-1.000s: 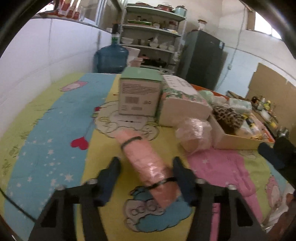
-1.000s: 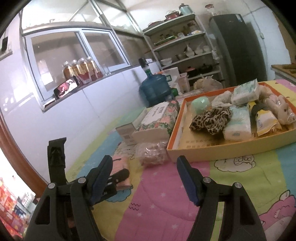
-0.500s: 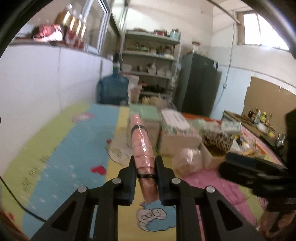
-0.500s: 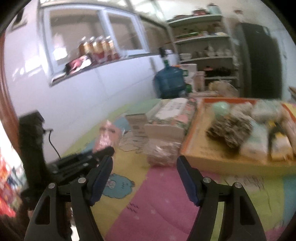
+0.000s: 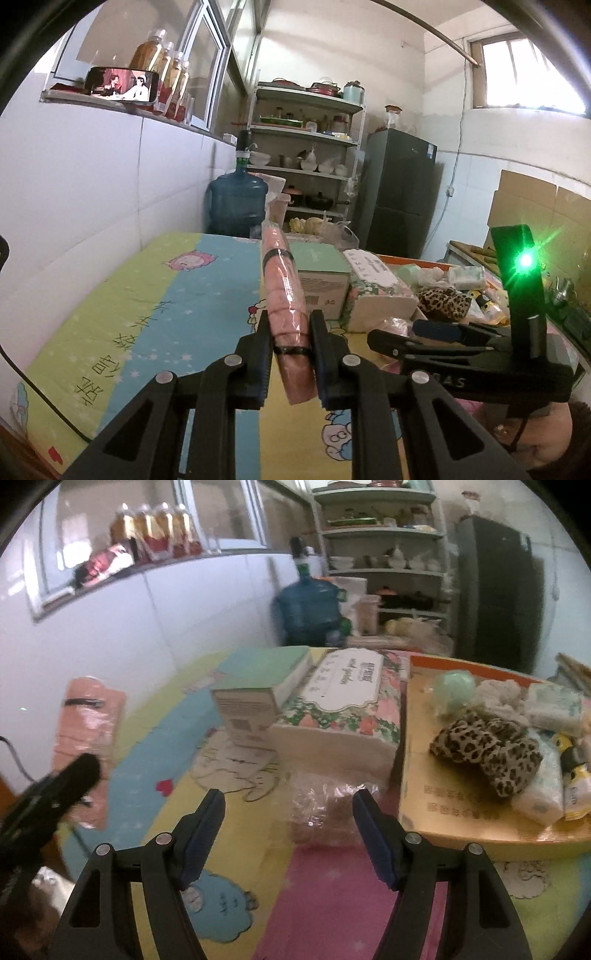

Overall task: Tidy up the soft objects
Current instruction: 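Lift the pink pouch with left tool while right tool grips the clear bagged item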

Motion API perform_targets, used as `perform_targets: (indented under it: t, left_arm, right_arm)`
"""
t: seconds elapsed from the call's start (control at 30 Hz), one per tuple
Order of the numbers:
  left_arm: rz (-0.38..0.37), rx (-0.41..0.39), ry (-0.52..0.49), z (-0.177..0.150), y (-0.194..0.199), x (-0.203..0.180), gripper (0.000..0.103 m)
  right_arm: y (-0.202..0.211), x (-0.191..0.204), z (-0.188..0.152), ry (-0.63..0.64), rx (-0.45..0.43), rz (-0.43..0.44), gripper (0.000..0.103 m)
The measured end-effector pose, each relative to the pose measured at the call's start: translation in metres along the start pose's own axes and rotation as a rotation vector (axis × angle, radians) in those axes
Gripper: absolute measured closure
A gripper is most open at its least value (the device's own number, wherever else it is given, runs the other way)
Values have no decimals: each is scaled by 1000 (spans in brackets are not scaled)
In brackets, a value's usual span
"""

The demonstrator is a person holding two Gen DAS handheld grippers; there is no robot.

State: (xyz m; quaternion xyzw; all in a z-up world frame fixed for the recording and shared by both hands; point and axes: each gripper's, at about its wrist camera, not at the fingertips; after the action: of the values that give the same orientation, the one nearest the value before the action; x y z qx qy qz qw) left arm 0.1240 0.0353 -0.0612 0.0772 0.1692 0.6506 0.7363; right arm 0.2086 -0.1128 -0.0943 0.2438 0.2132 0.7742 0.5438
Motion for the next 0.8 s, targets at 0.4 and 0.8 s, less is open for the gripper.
perform_targets:
  t: [0.4, 0.8]
  left_arm:
    - [-8, 9, 7, -6, -1, 7, 83]
    - [-10, 5, -2, -2, 5, -1, 83]
  right_arm:
    - [-19, 15, -4, 153, 34, -235, 50]
    - [18, 5, -4, 65, -29, -114, 59]
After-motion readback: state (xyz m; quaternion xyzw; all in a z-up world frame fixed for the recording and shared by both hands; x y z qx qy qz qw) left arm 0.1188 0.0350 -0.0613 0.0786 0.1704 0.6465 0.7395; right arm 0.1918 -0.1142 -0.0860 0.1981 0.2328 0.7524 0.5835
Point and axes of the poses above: each gripper's, at about its wrist camera, not at the fingertips, and y roughly against the way its jaws point, x to its left, z to its top, and after that the axes turned 5 degrees about -x, right-handed
